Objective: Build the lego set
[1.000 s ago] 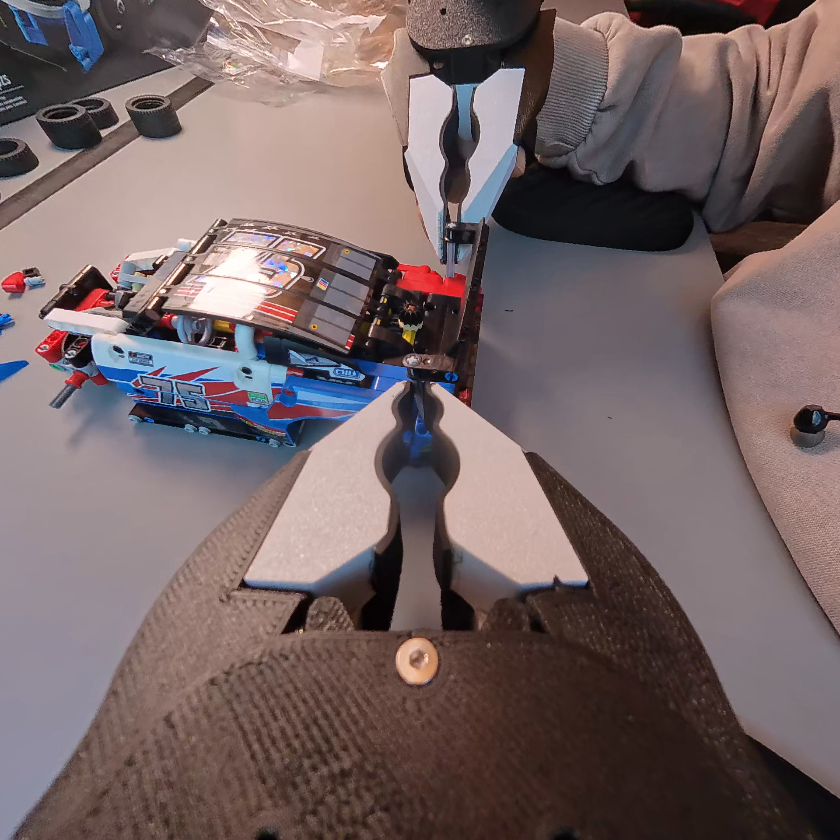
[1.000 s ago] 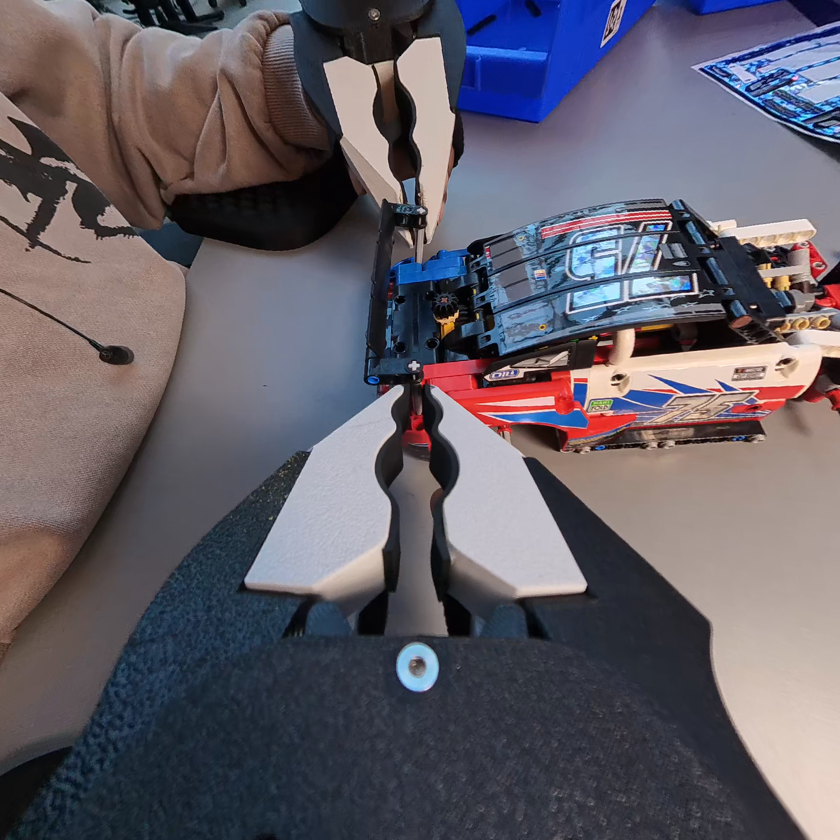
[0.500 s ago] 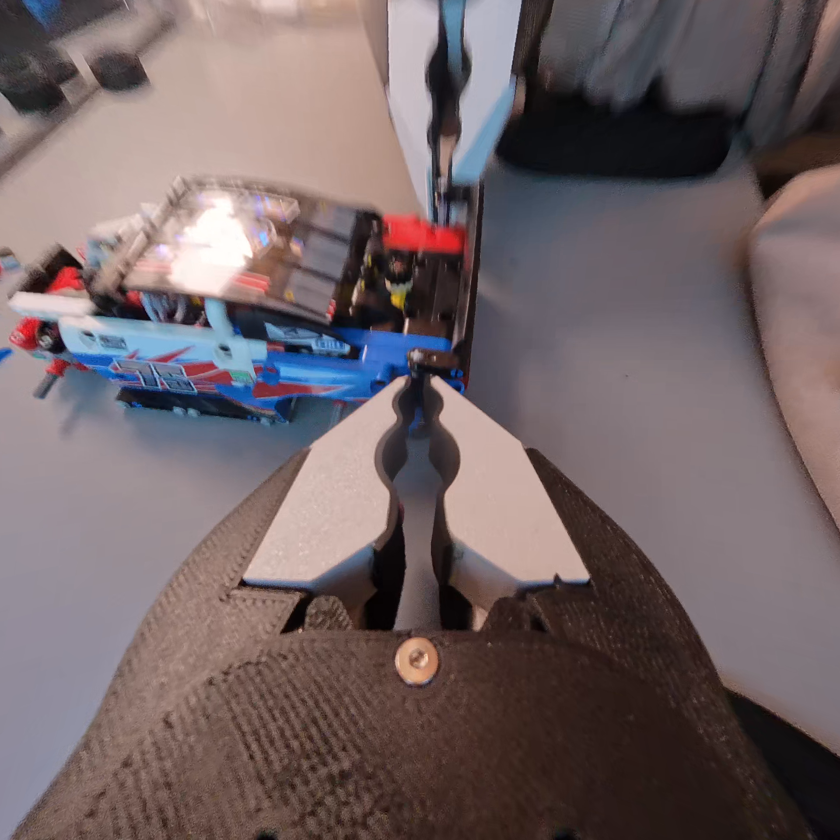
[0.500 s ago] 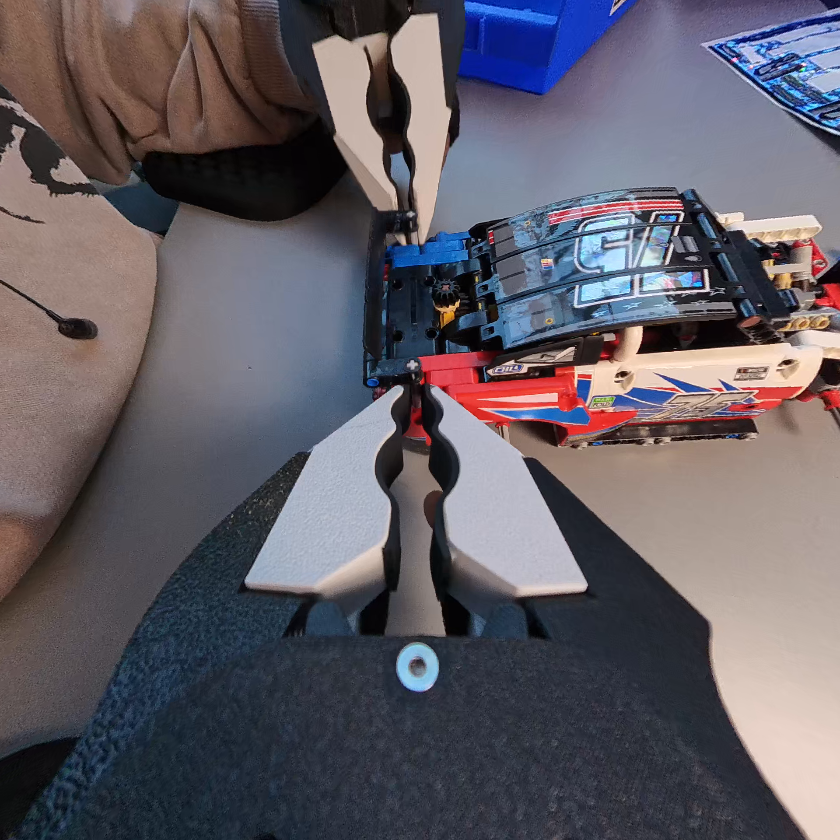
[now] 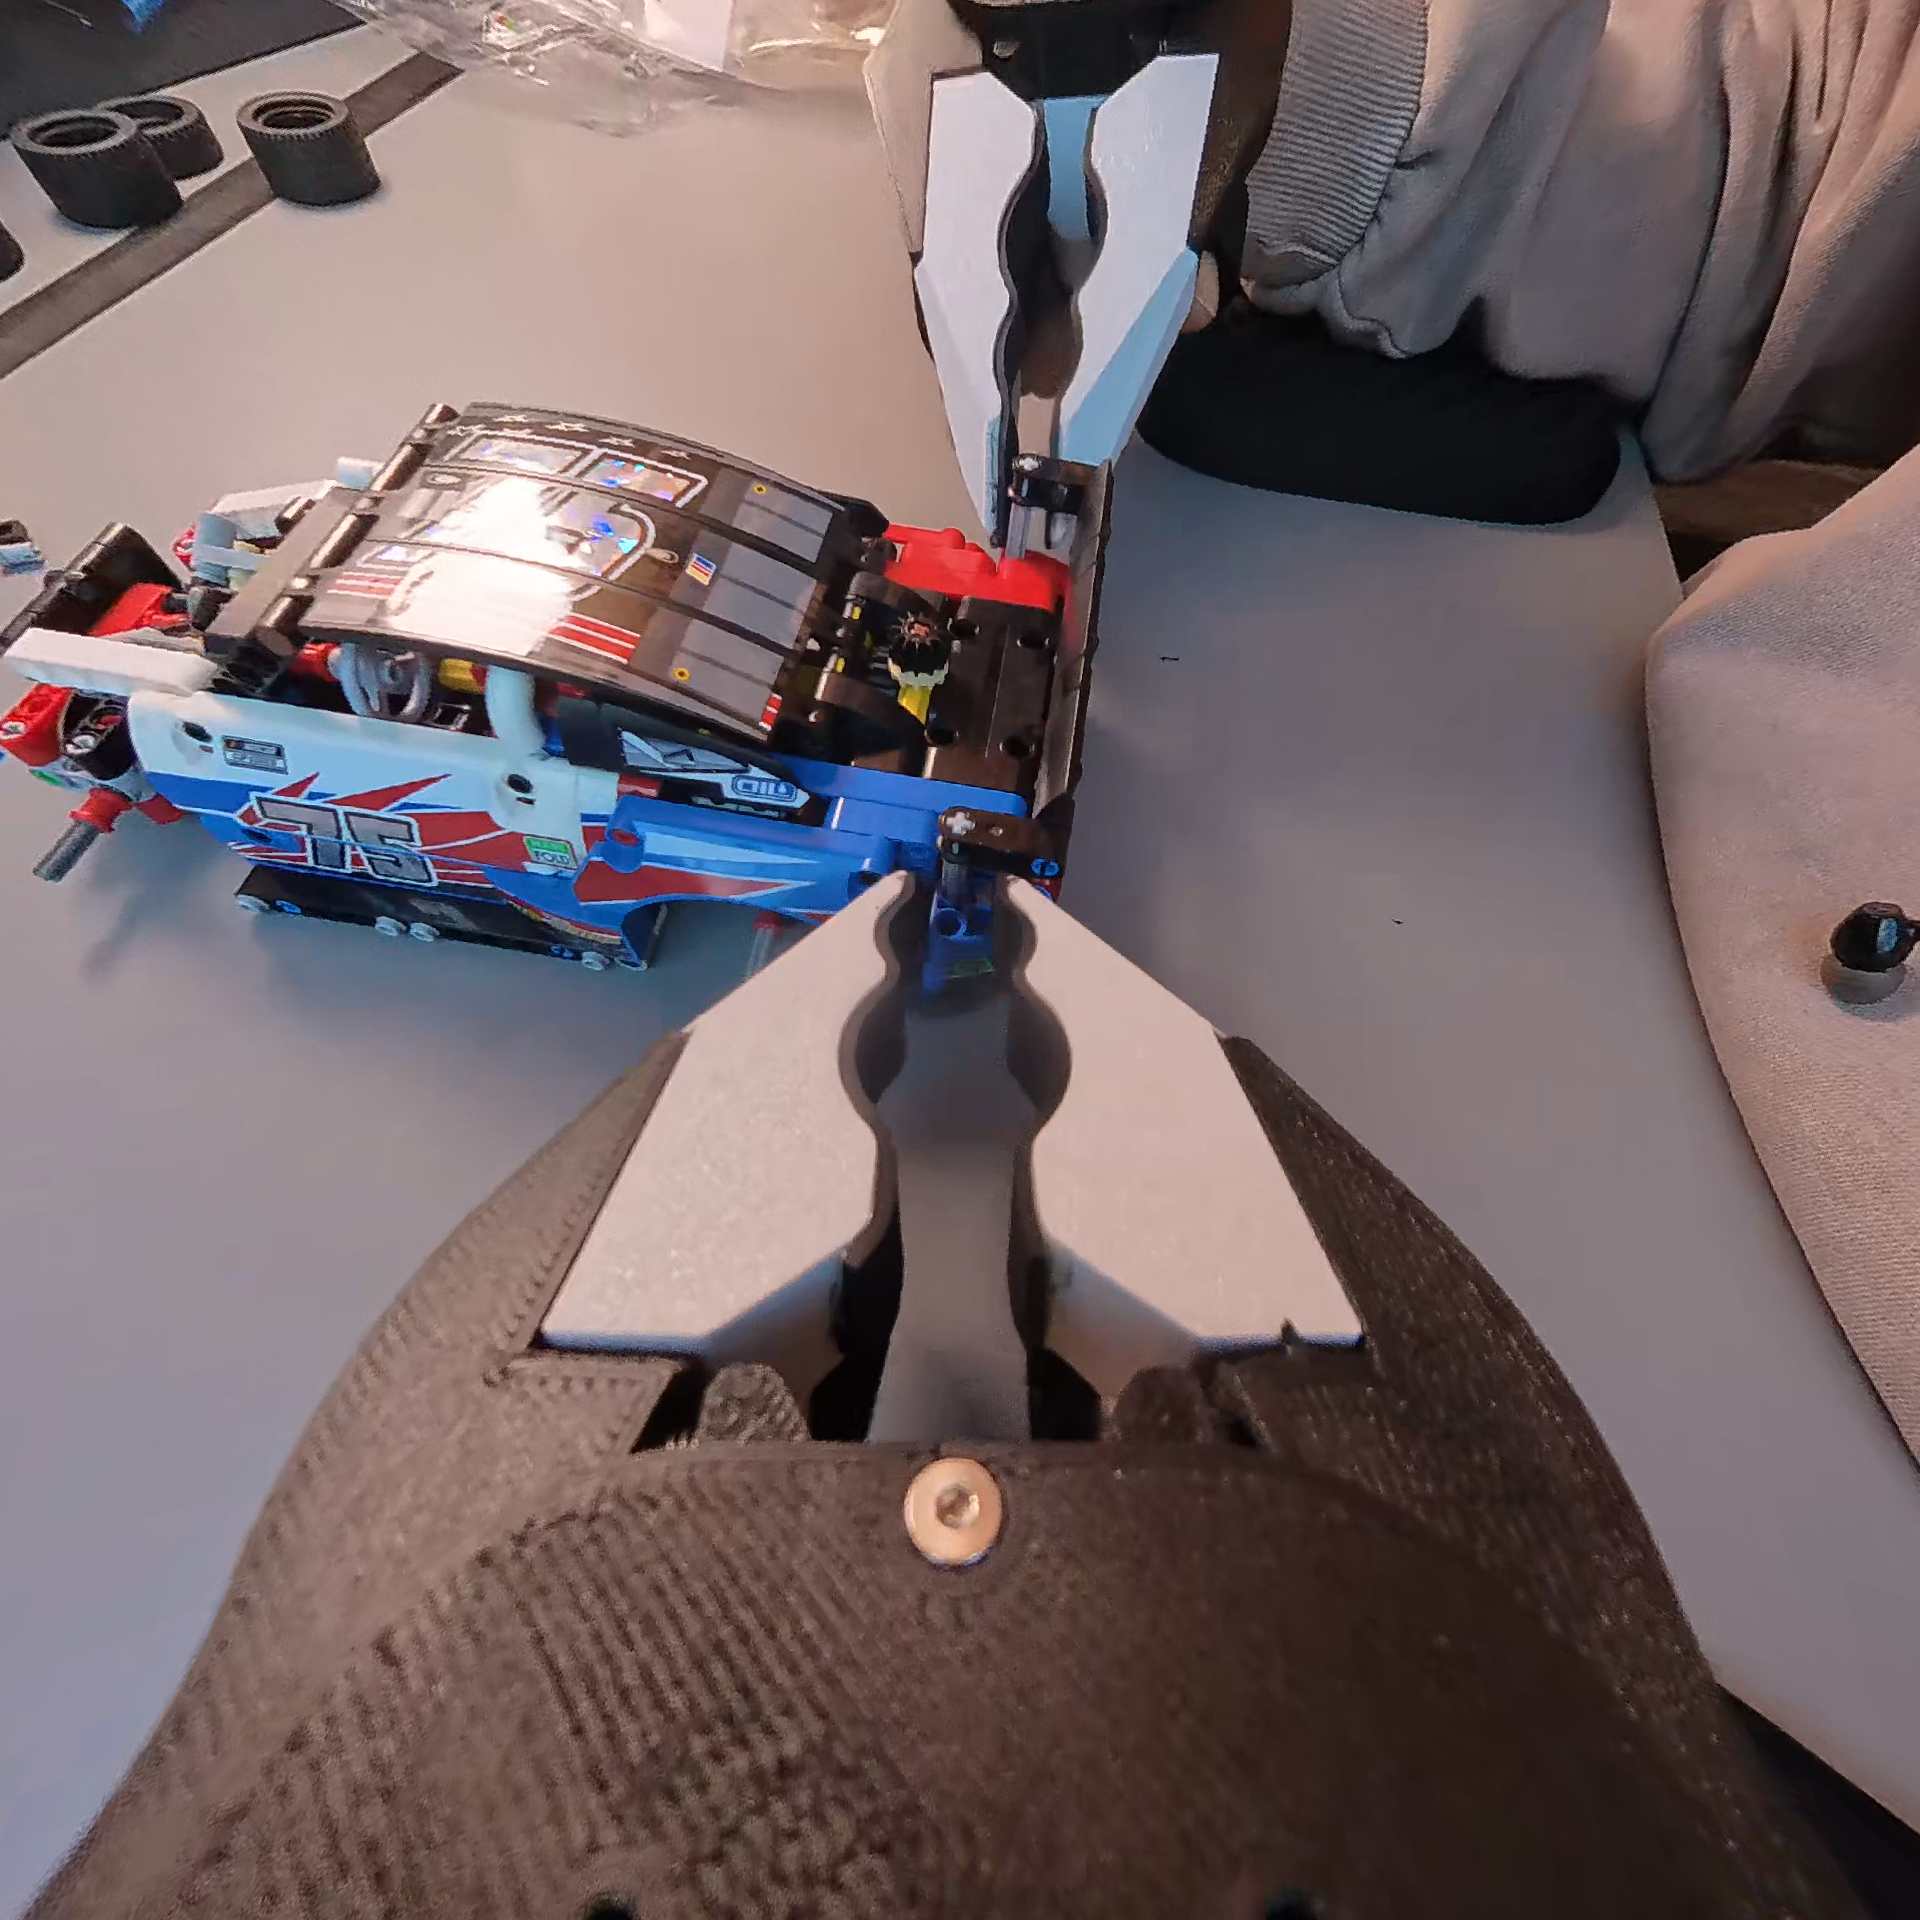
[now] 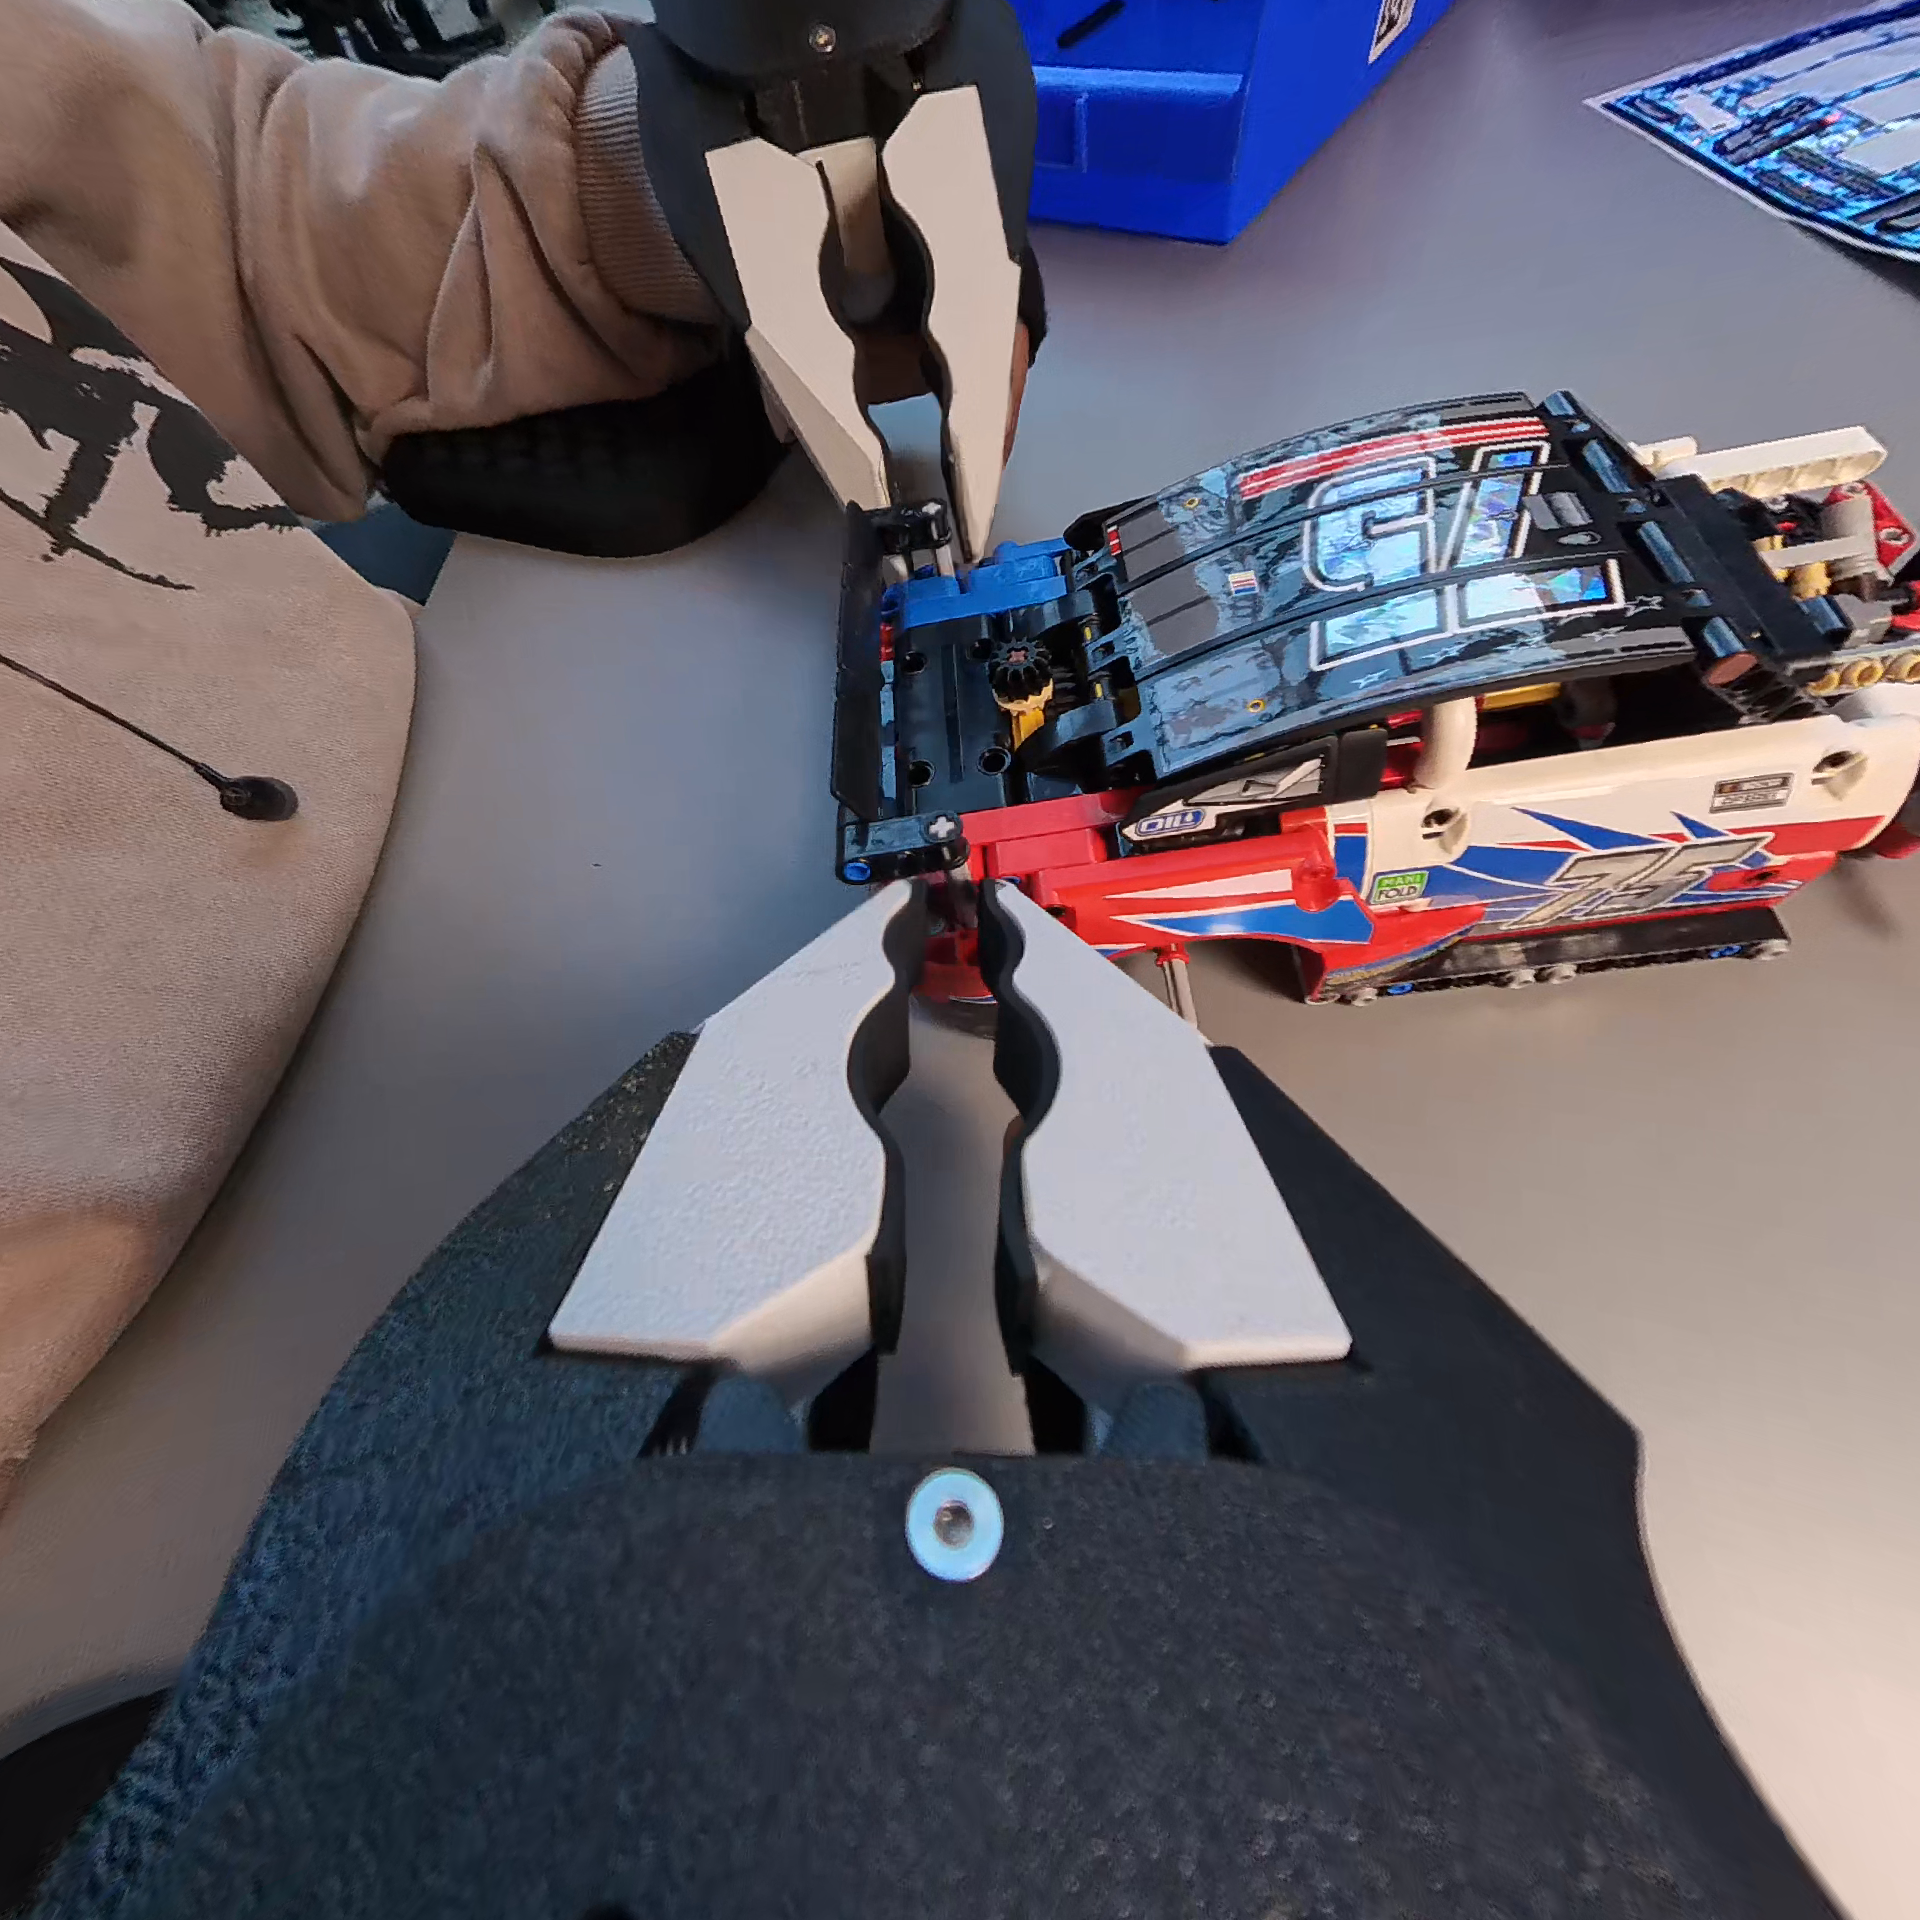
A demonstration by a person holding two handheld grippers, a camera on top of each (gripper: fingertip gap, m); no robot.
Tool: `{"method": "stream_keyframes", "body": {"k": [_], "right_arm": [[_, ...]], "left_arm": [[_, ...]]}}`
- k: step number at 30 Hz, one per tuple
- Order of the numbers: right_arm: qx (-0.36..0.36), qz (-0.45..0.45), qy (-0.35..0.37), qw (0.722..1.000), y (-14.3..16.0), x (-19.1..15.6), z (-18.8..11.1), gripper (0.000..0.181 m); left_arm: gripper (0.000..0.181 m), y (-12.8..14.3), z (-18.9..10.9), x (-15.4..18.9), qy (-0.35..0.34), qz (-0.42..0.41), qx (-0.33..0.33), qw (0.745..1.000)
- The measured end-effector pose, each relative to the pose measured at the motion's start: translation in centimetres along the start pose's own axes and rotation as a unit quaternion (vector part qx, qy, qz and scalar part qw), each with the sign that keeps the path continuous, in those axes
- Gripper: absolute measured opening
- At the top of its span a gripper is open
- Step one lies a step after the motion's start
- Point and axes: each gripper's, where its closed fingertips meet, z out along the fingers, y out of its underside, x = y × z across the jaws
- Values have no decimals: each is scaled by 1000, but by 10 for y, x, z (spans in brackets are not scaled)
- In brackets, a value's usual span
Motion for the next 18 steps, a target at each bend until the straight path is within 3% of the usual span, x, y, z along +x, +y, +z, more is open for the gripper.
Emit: {"method": "stream_keyframes", "body": {"k": [4, 8, 18], "right_arm": [[-6, -34, 21, 999, -1, 2, 0, 12], [-6, -57, 29, 998, 0, 2, 3, 5], [-1, -18, 10, 1000, 3, 3, 3, 2]], "left_arm": [[12, -3, -3, -1, -2, 2, 13, 1000], [6, -2, -1, -1, -6, 13, 11, 1000], [0, -3, 2, 0, 13, -25, 19, 999]]}}
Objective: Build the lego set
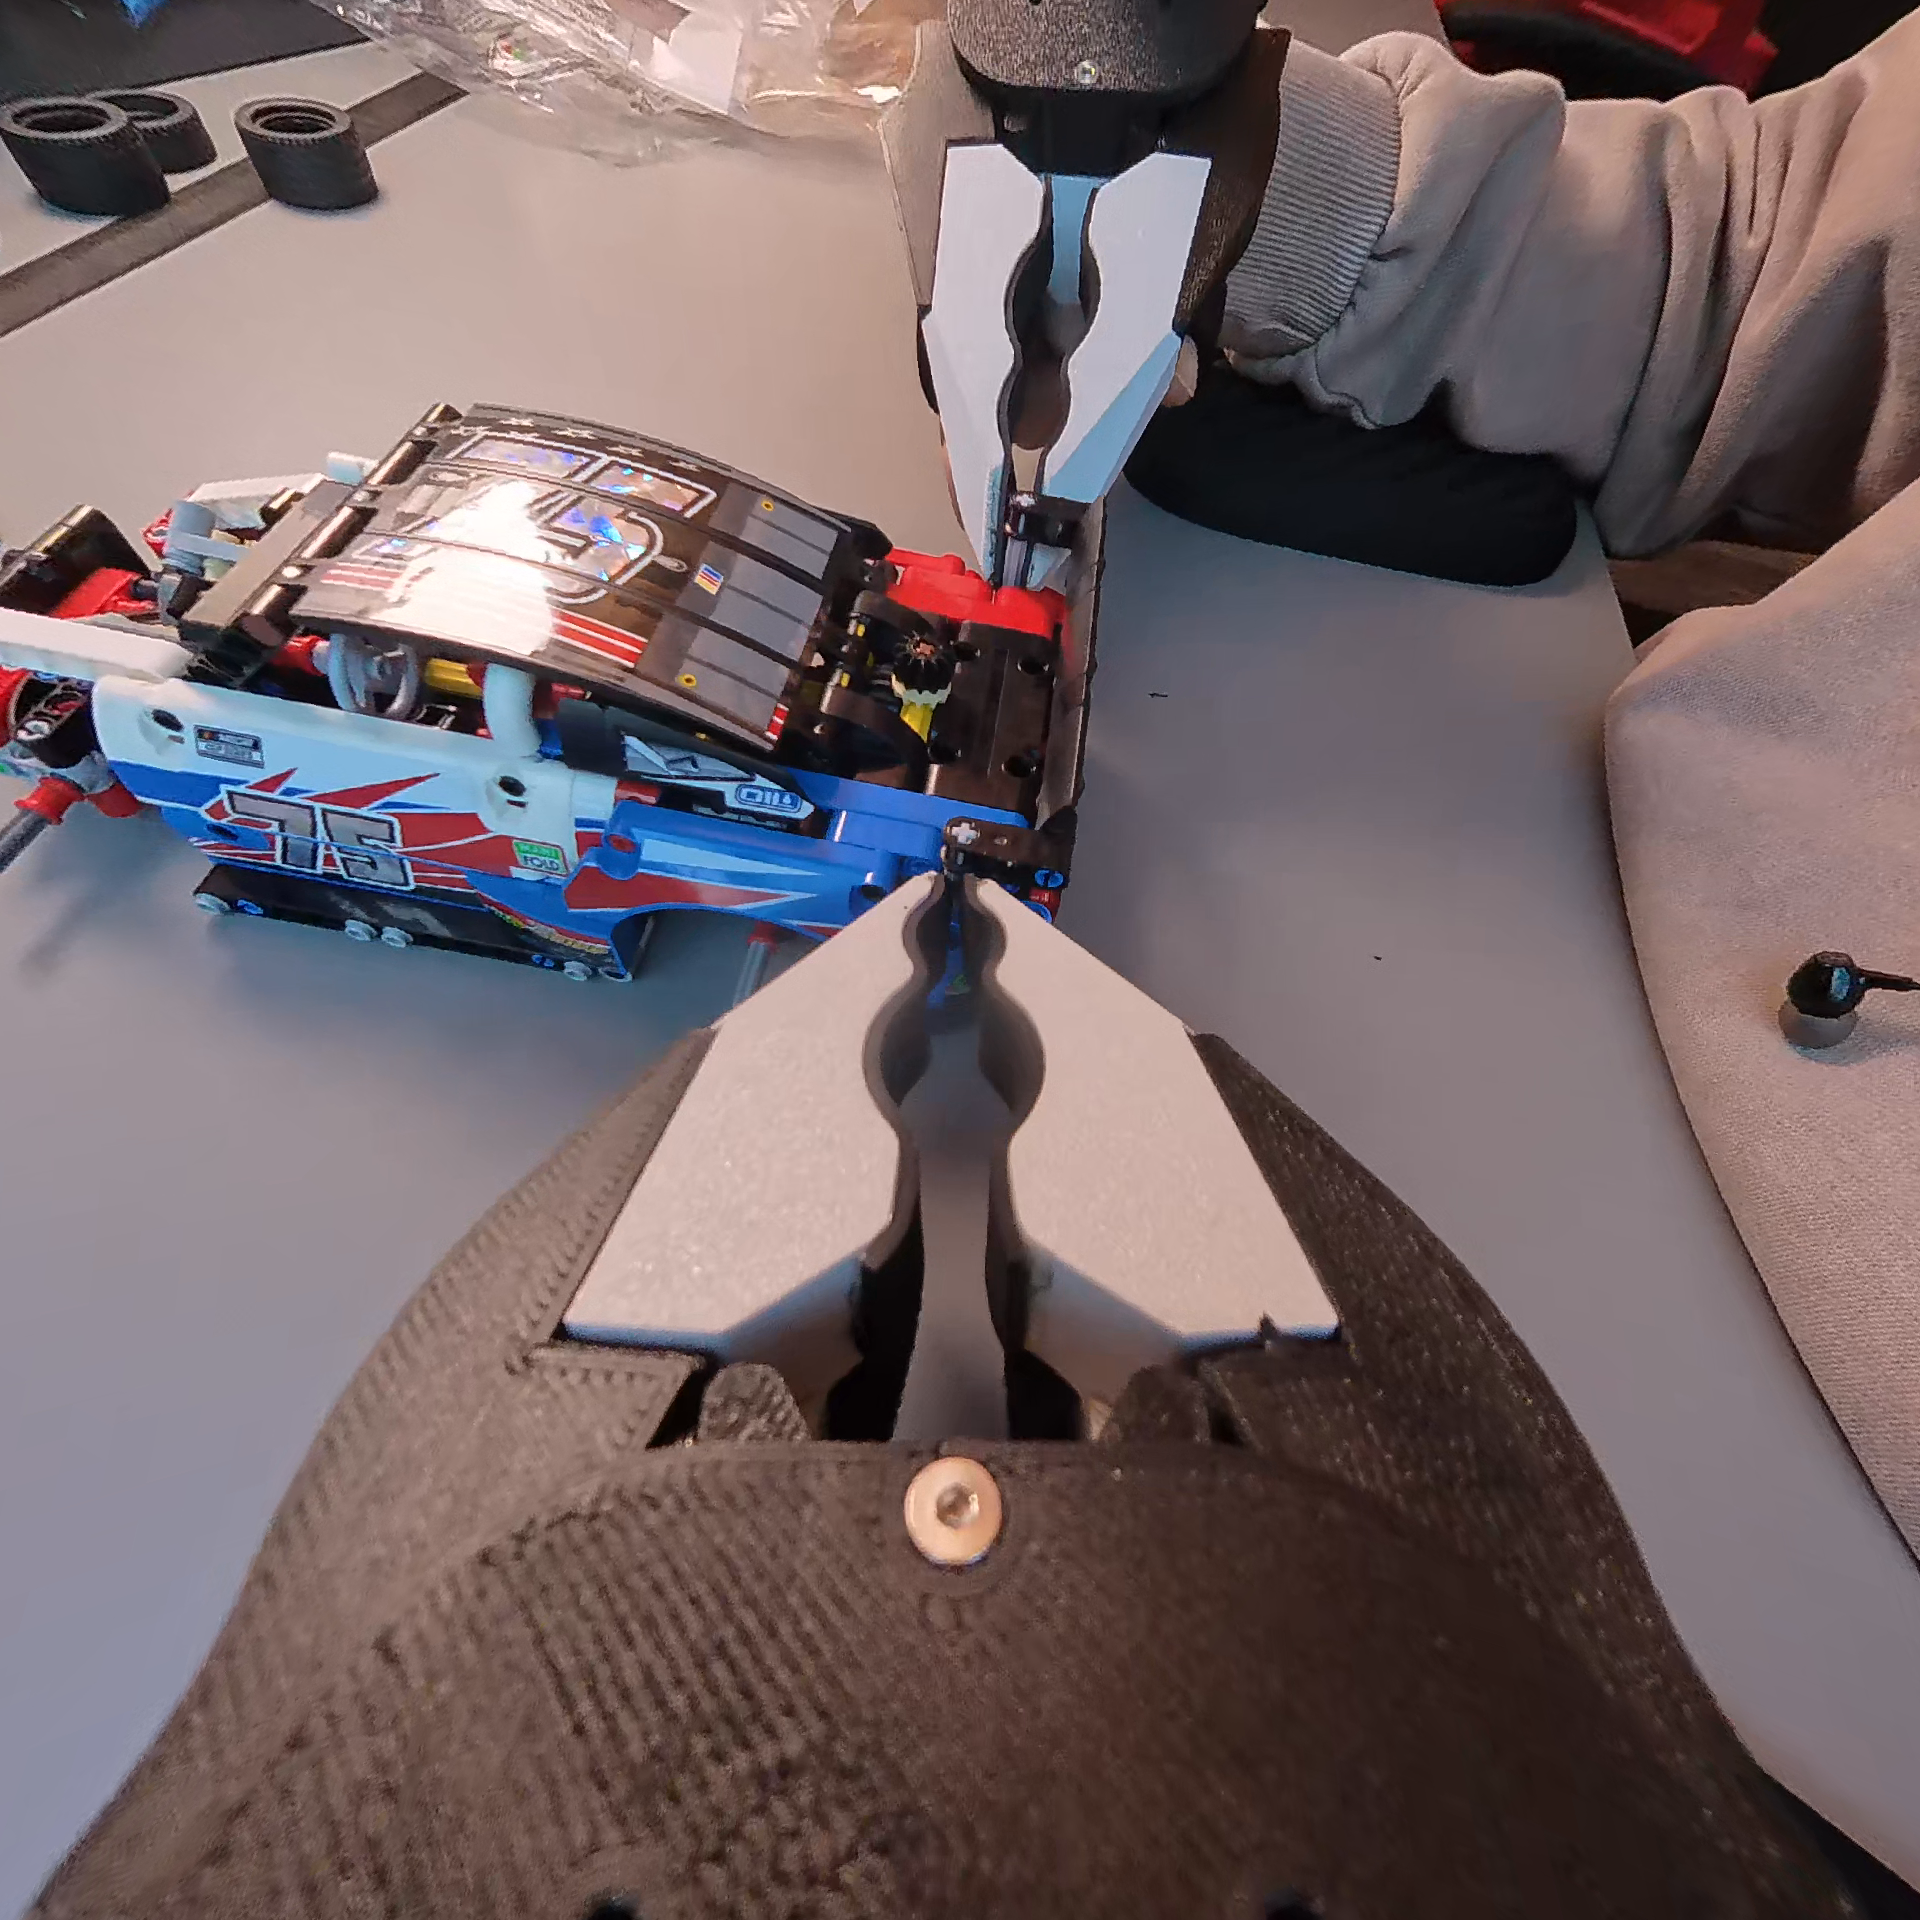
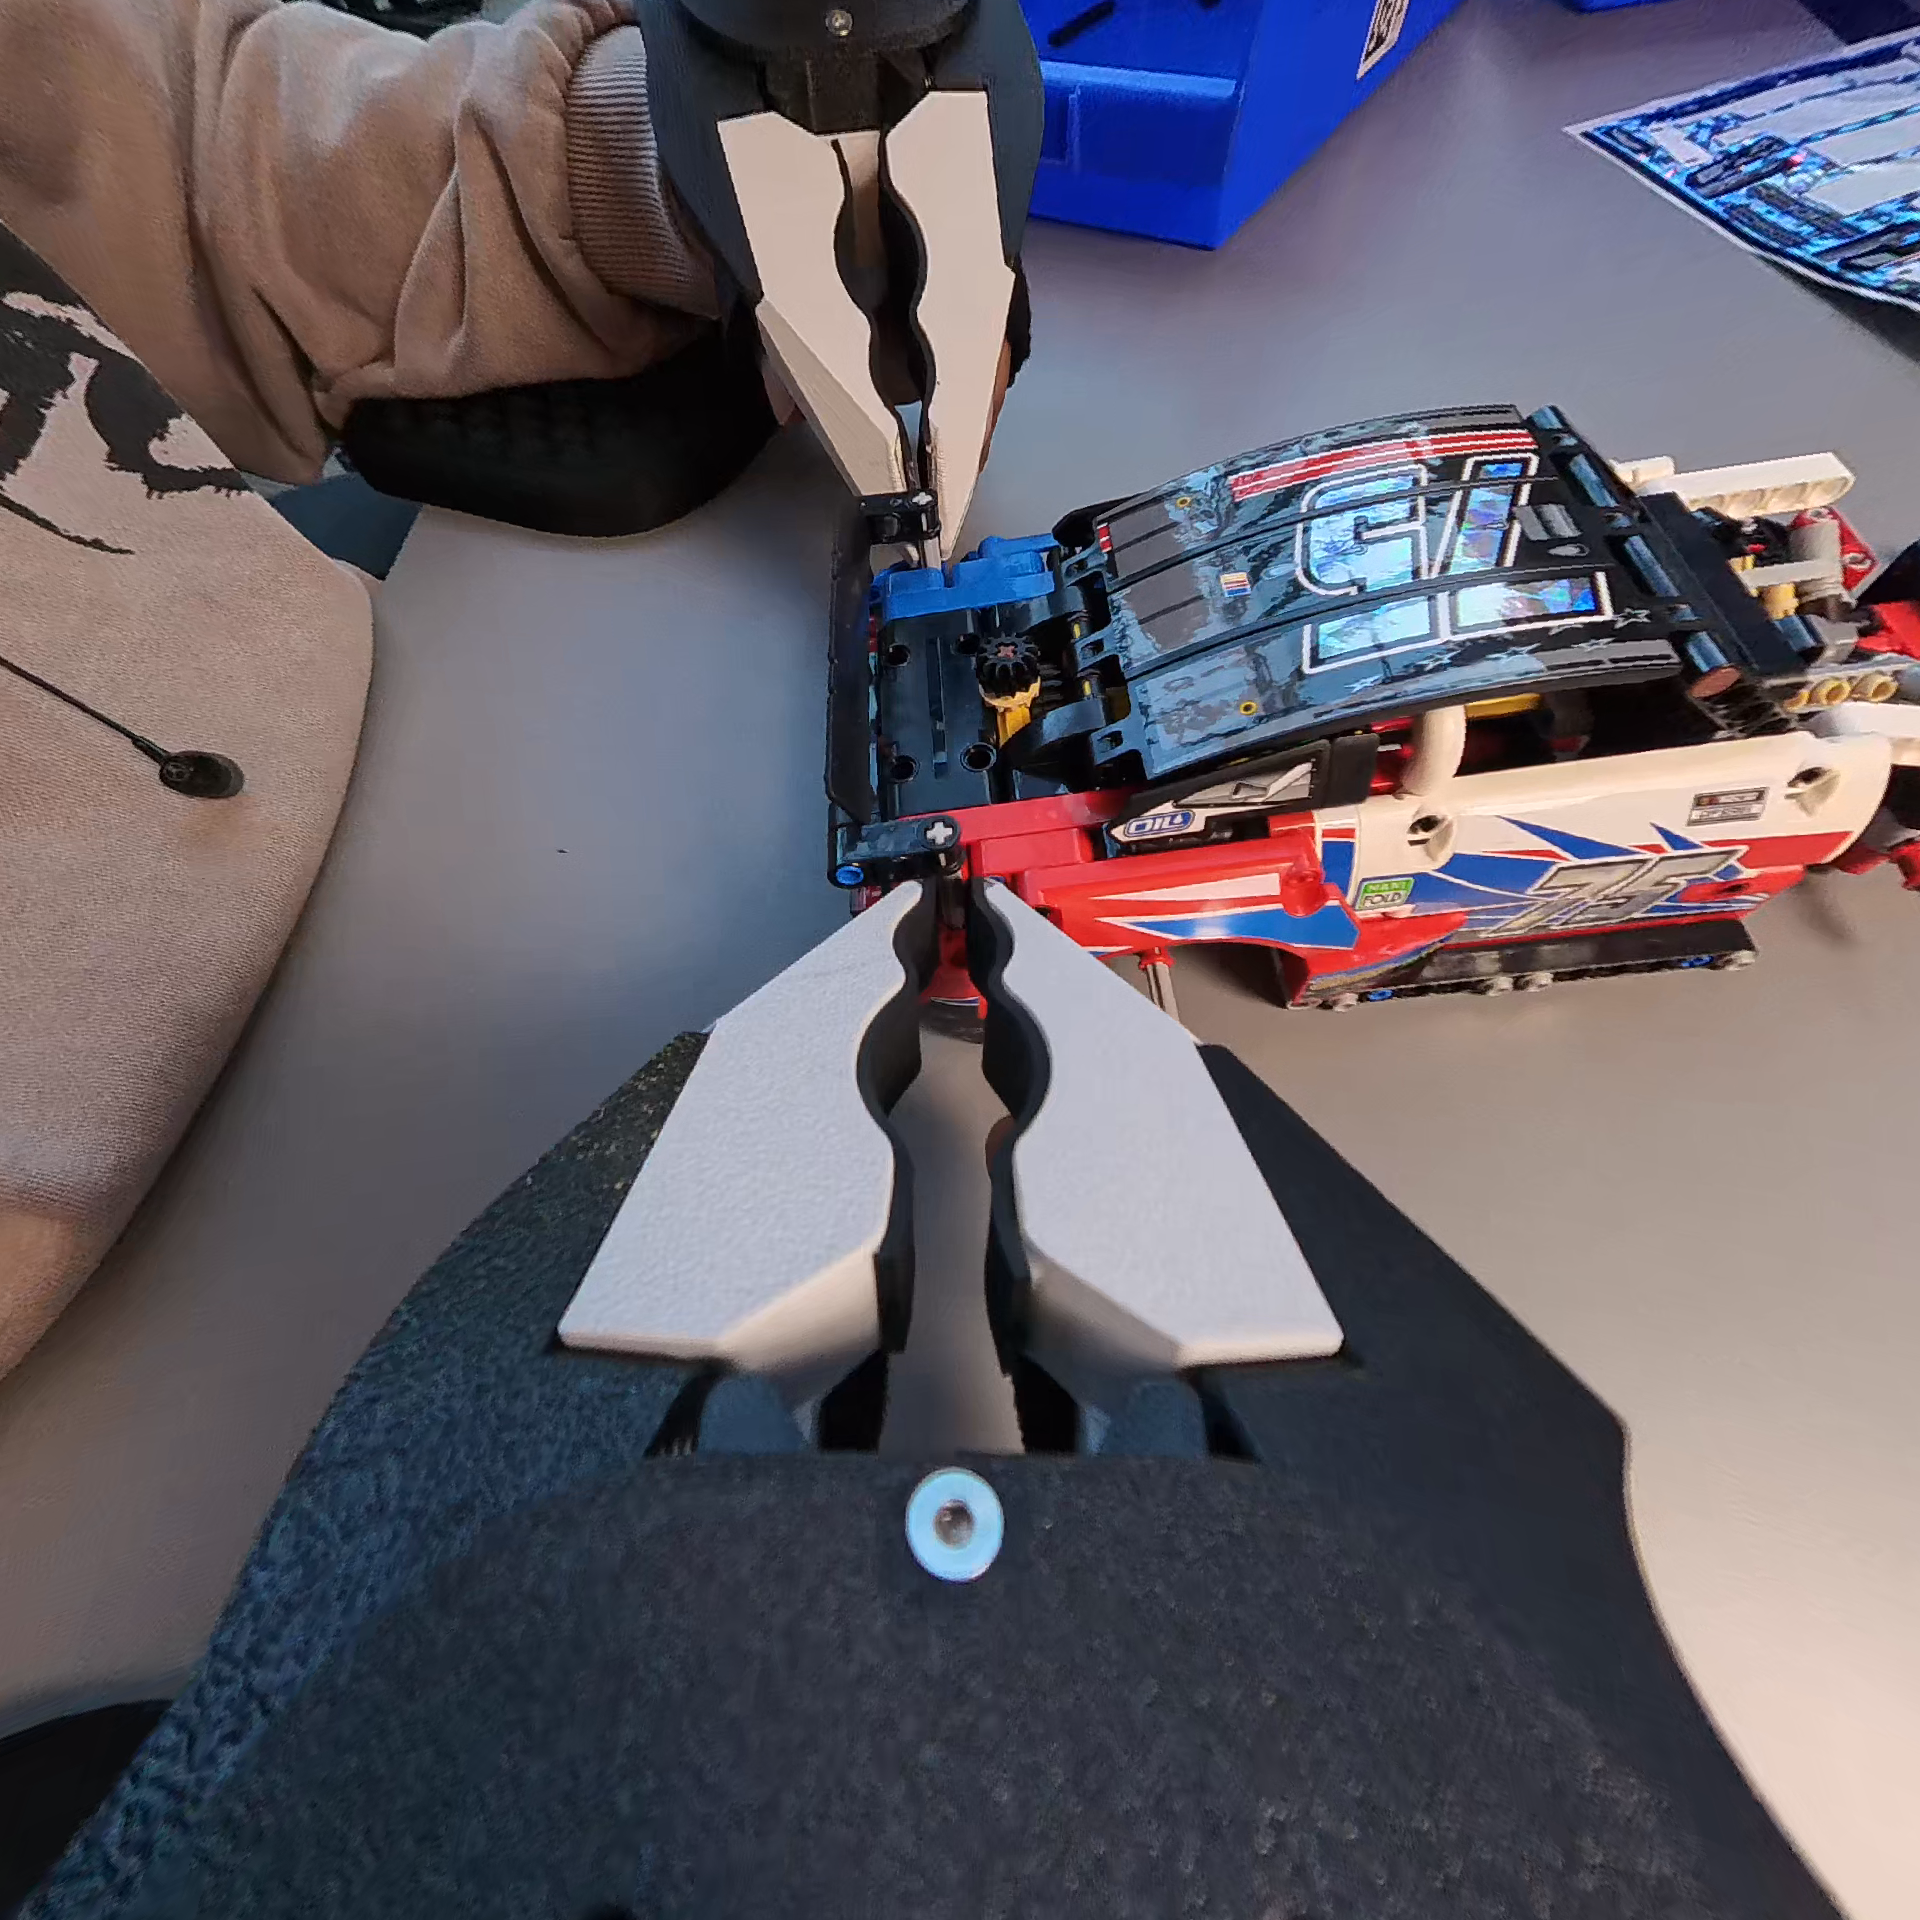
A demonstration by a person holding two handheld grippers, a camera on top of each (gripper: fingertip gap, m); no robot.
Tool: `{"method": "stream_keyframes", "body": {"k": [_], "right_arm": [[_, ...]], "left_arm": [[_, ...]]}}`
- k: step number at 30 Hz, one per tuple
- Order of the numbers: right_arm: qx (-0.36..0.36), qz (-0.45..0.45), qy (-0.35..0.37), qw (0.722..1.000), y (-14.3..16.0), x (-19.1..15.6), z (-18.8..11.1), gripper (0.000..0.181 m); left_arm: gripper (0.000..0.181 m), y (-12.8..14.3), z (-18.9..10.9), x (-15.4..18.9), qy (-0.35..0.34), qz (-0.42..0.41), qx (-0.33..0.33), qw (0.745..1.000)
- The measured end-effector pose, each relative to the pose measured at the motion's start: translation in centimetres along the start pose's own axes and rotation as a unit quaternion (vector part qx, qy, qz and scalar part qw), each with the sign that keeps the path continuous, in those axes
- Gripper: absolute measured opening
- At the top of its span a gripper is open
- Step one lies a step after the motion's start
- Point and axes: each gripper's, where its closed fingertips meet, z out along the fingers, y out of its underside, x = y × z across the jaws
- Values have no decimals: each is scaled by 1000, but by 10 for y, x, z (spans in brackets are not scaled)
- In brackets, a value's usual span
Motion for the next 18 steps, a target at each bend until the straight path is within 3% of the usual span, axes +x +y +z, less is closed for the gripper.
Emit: {"method": "stream_keyframes", "body": {"k": [12, 18], "right_arm": [[1, 7, -3, 1000, 3, 0, 1, 3], [17, 2, 13, 1000, -6, 4, -25, 13]], "left_arm": [[0, 1, 0, 0, 2, -21, -5, 1000], [4, -6, -19, -8, -10, -17, 20, 1000]]}}
